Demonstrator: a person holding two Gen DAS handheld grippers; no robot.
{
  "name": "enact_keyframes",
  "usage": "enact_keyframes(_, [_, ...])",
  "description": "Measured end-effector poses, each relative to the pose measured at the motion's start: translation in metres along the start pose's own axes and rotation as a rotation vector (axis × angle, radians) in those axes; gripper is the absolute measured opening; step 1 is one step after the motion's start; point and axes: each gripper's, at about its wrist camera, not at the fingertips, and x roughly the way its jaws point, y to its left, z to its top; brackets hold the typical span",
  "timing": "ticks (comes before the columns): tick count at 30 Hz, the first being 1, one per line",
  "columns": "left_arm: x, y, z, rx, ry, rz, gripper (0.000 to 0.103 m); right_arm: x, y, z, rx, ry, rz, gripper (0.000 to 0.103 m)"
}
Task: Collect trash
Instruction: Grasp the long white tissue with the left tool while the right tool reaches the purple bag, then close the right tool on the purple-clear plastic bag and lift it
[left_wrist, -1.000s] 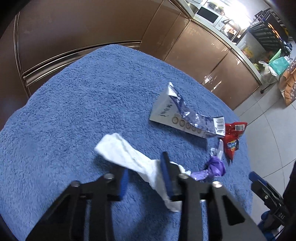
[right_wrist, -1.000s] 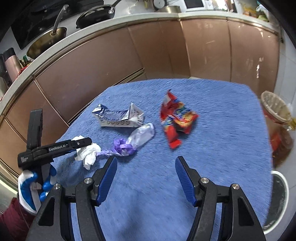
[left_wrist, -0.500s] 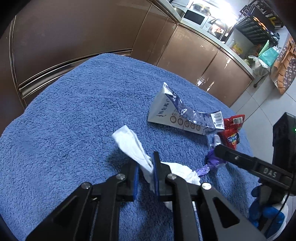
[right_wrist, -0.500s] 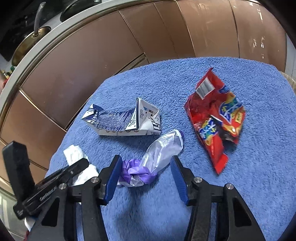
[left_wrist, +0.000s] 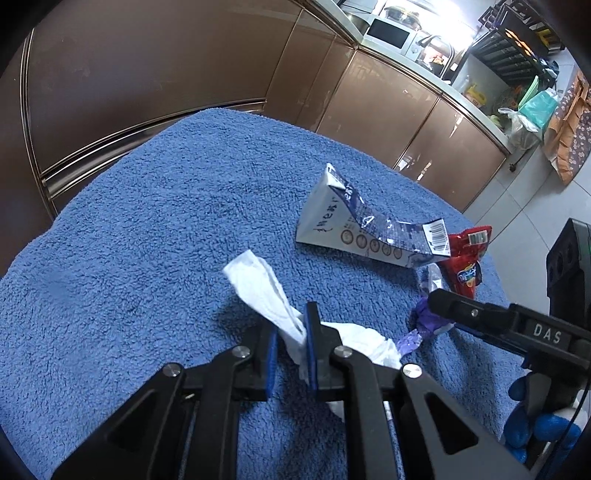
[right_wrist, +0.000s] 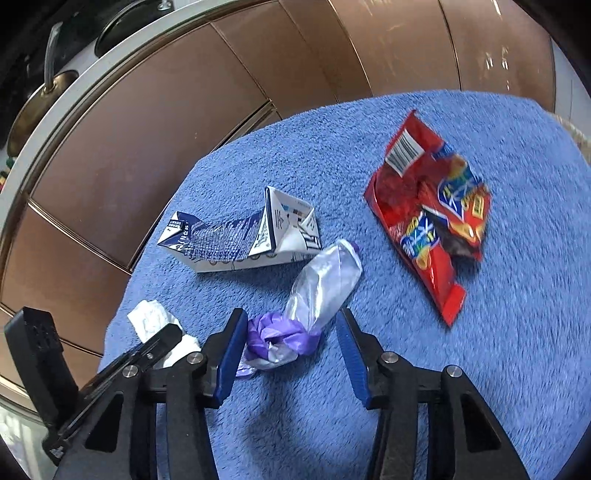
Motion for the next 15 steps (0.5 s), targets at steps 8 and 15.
enact_keyframes(8, [0.000, -0.002, -0.002, -0.001, 0.001, 0.007, 0.012, 0.011, 0.001, 0.003, 0.094, 0.028, 0.074, 0.036])
enact_keyframes(15, [-0.006, -0.001, -0.007, -0.012, 0.010, -0.001, 0.011, -0.001, -0.007, -0.008, 0.113, 0.026, 0.131, 0.033])
